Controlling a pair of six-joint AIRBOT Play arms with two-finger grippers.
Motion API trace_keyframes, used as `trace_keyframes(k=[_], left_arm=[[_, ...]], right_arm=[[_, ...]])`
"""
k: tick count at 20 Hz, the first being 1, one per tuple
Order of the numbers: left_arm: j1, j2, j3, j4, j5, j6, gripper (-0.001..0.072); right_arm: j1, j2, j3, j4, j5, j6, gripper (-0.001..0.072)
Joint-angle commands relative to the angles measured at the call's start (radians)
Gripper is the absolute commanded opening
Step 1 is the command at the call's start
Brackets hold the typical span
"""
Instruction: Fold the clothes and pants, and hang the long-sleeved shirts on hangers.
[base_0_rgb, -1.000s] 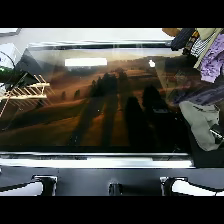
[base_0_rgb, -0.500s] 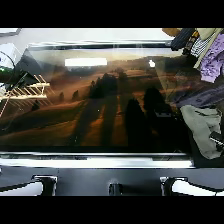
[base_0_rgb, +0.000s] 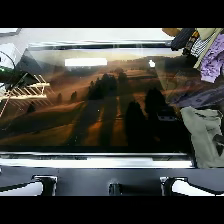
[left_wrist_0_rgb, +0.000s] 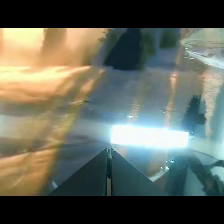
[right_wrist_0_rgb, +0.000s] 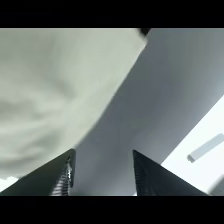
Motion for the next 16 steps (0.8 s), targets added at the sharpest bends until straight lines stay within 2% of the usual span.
trace_keyframes(k=[1, 2, 4, 5, 6, 7, 8, 11, 16], left_arm=[[-0.007, -0.001, -0.001, 0.076, 0.0, 0.032, 0.0015], [-0.018, -0.002, -0.003, 0.128, 0.0, 0.032, 0.0015], [-0.047, -0.002, -0.037, 0.197, -0.002, 0.064, 0.0014], [-0.069, 0.002, -0.069, 0.238, 0.001, 0.077, 0.0013], [-0.101, 0.008, -0.113, 0.294, 0.003, 0.081, 0.0013], [-0.135, 0.019, -0.169, 0.347, 0.017, 0.08, 0.0012], [-0.162, 0.034, -0.227, 0.37, 0.041, 0.081, 0.0012], [-0.224, 0.093, -0.392, 0.372, 0.129, 0.08, 0.0013], [-0.248, 0.1, -0.459, 0.377, 0.082, 0.08, 0.0014]], right_arm=[[0.002, 0.074, 0.095, 0.161, 0.19, 0.005, 0.0405], [0.002, 0.096, 0.147, 0.317, 0.281, -0.03, 0.0328], [0.024, 0.112, 0.235, 0.652, 0.431, -0.146, 0.0243], [0.069, 0.111, 0.265, 0.742, 0.452, -0.194, 0.0224], [0.14, 0.112, 0.277, 0.781, 0.457, -0.234, 0.0172], [0.216, 0.11, 0.277, 0.78, 0.442, -0.255, 0.013], [0.303, 0.104, 0.276, 0.774, 0.412, -0.286, 0.0022], [0.534, 0.094, 0.256, 0.761, 0.377, -0.305, 0.0024], [0.741, 0.09, 0.243, 0.691, 0.372, -0.305, 0.0024]])
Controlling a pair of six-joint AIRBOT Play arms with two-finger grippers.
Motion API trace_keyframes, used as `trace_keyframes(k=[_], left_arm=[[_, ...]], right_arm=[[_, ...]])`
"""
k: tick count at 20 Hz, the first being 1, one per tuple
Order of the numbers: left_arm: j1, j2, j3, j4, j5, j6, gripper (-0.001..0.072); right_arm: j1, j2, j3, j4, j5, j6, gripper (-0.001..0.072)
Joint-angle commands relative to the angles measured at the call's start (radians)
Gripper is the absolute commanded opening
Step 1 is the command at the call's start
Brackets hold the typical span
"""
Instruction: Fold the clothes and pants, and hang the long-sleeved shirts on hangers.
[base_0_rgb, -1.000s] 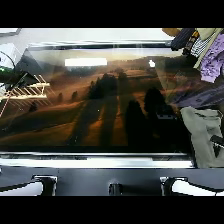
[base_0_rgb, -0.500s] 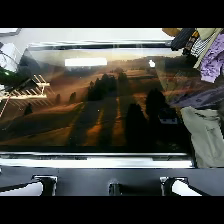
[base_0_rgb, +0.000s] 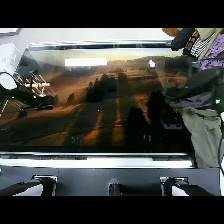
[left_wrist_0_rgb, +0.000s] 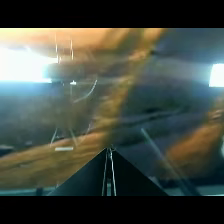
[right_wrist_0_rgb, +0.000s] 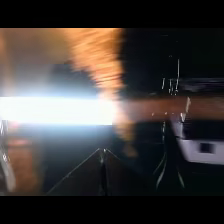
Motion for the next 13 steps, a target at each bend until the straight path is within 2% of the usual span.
trace_keyframes(k=[1, 5, 13], left_arm=[[-0.018, 0.007, -0.047, 0.022, -0.021, 0.002, 0.0014], [-0.018, 0.007, -0.047, 0.022, -0.019, 0.002, 0.0014], [-0.018, 0.007, -0.047, 0.022, -0.019, 0.002, 0.0015]], right_arm=[[0.121, -0.002, -0.003, -0.012, -0.003, -0.014, 0.0024], [0.125, -0.002, -0.003, -0.01, -0.06, -0.011, 0.0025], [0.125, -0.002, -0.003, -0.009, -0.044, -0.011, 0.0025]])
